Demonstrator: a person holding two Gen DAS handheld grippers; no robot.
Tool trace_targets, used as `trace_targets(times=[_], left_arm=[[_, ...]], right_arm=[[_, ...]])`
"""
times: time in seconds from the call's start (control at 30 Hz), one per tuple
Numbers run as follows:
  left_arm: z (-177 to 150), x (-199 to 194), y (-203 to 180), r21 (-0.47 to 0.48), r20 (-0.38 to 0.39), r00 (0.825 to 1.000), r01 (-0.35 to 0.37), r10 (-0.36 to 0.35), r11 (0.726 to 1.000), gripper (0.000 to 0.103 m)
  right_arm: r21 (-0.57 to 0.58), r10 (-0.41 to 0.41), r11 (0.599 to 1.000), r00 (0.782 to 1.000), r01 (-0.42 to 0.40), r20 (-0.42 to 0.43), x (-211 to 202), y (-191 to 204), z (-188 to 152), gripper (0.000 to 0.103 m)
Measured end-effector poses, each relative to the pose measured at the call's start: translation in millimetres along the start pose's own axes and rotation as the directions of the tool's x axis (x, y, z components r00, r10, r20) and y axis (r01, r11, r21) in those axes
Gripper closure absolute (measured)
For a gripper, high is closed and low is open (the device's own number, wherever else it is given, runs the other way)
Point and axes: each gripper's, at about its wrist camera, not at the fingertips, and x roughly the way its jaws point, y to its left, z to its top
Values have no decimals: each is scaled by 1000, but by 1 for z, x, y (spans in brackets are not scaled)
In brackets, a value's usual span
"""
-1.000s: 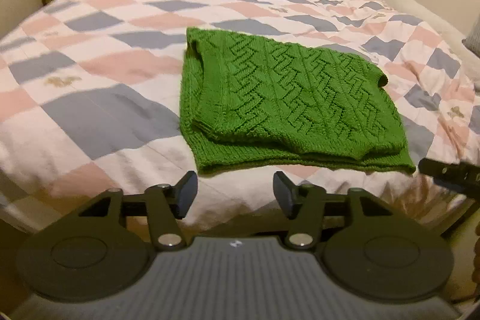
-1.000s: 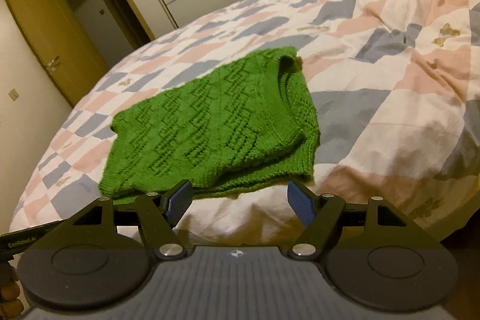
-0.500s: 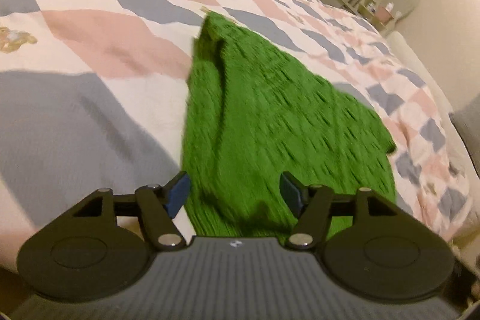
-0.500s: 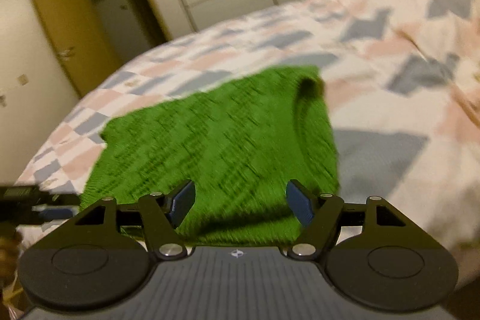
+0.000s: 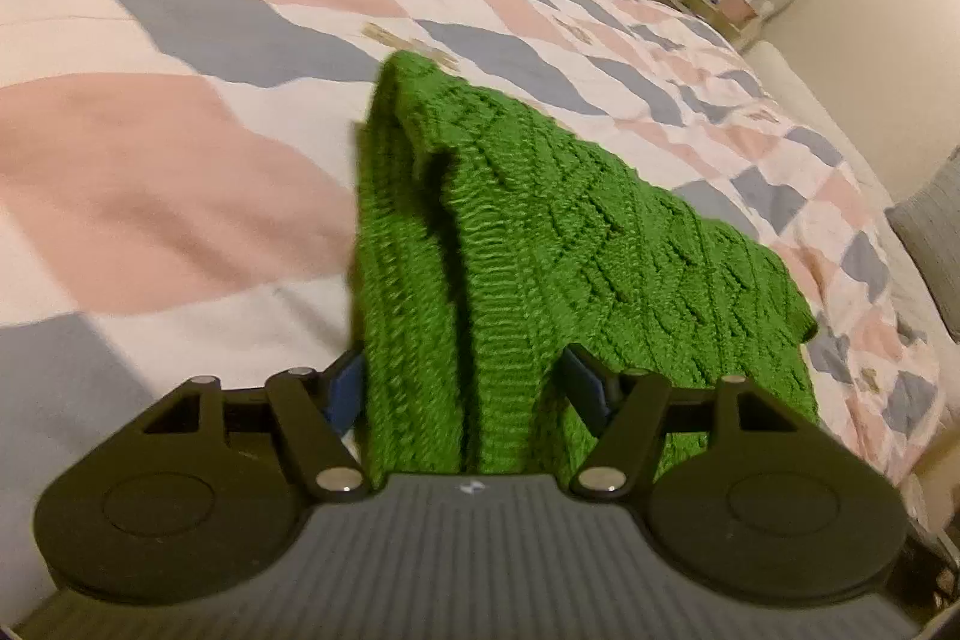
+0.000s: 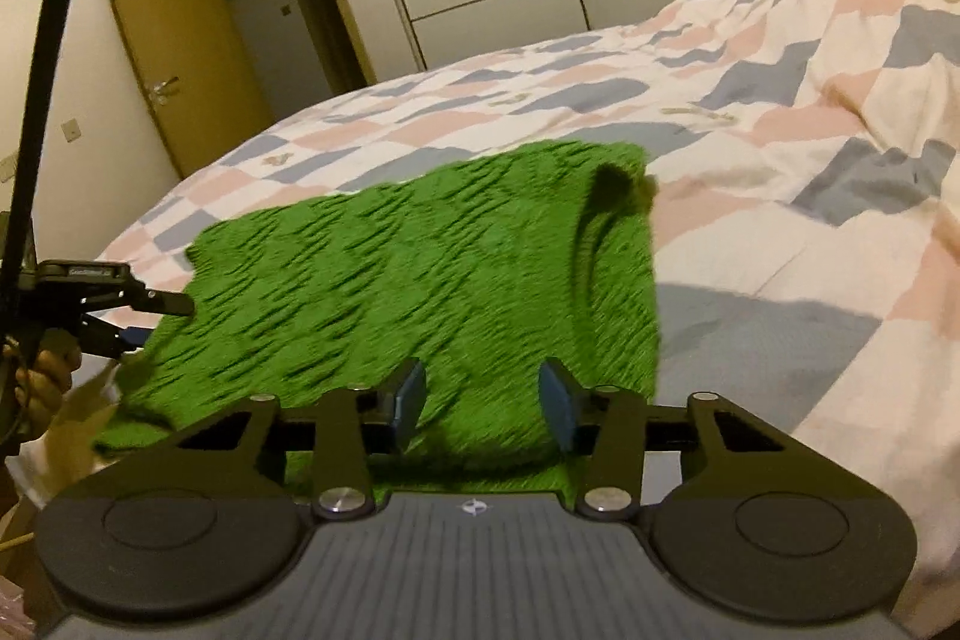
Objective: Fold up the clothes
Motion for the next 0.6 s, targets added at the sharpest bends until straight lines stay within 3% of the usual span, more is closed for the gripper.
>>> trace_targets(times=[0.1,0.23,0.4,0.5,0.6], left_arm=[[0,5,6,-33,0,998,56,-56,998,42],[-4,11,15,-76,1,993,121,-121,990,66],[-8,8,30,-194,11,981,193,-195,962,83],[-3,1,5,-122,3,994,106,-106,987,86],[6,-8,-52,84,9,1000,-8,8,996,86]], right_arm=[[43,-10,999,1000,11,-16,11,-15,4,57],[112,6,994,1000,-3,-27,17,-29,-1,58],[143,23,990,999,-19,-22,15,-38,-6,61],[135,20,991,999,-17,-25,13,-40,-4,63],[124,-1,992,1000,5,-28,8,-43,-1,65]])
